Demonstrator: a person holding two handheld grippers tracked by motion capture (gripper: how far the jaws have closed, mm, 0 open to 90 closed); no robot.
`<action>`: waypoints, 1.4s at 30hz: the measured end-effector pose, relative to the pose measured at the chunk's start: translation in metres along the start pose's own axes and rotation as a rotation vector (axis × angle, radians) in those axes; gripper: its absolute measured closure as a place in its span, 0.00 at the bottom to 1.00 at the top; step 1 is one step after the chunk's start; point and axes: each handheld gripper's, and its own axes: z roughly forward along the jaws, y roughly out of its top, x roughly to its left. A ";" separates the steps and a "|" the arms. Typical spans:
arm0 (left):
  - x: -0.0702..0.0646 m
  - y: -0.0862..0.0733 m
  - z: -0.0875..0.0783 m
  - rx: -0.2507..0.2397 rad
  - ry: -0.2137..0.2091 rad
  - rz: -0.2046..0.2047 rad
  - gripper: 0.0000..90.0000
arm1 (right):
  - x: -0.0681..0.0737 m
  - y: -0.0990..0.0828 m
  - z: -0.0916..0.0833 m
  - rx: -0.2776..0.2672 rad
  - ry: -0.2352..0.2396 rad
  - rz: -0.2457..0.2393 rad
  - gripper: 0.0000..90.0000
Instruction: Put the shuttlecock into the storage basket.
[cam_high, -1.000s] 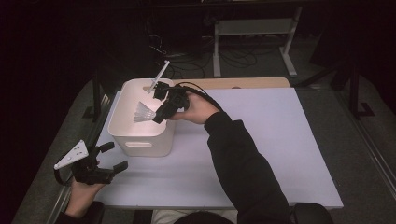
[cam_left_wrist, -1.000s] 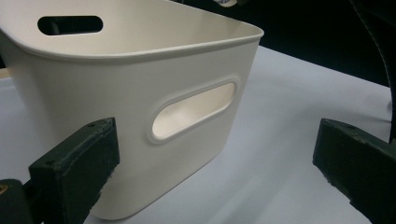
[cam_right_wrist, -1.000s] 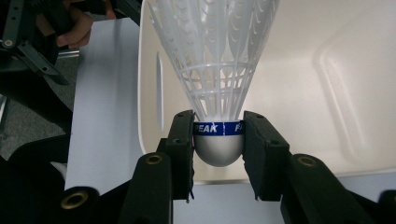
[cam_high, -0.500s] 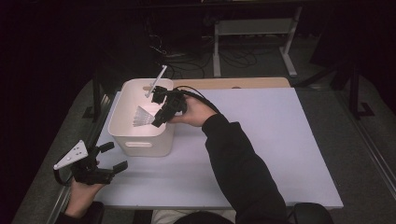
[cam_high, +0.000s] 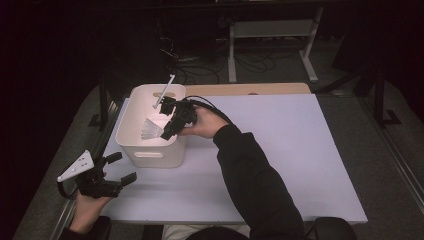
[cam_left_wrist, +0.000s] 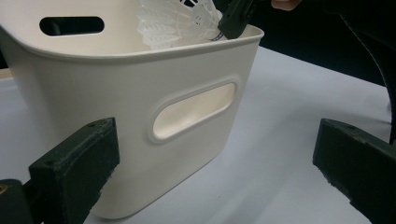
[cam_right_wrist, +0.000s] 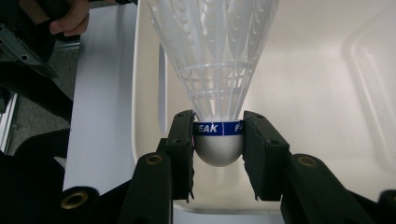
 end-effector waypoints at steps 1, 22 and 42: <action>0.000 0.000 0.000 0.000 0.000 0.000 0.00 | 0.000 0.000 0.001 0.001 0.001 0.000 0.71; 0.000 0.000 0.000 0.002 0.000 -0.002 0.00 | 0.000 -0.002 -0.019 -0.052 -0.086 0.038 0.22; 0.000 -0.001 0.000 0.001 0.004 -0.005 0.00 | -0.003 -0.026 -0.050 -0.174 -0.146 0.096 0.00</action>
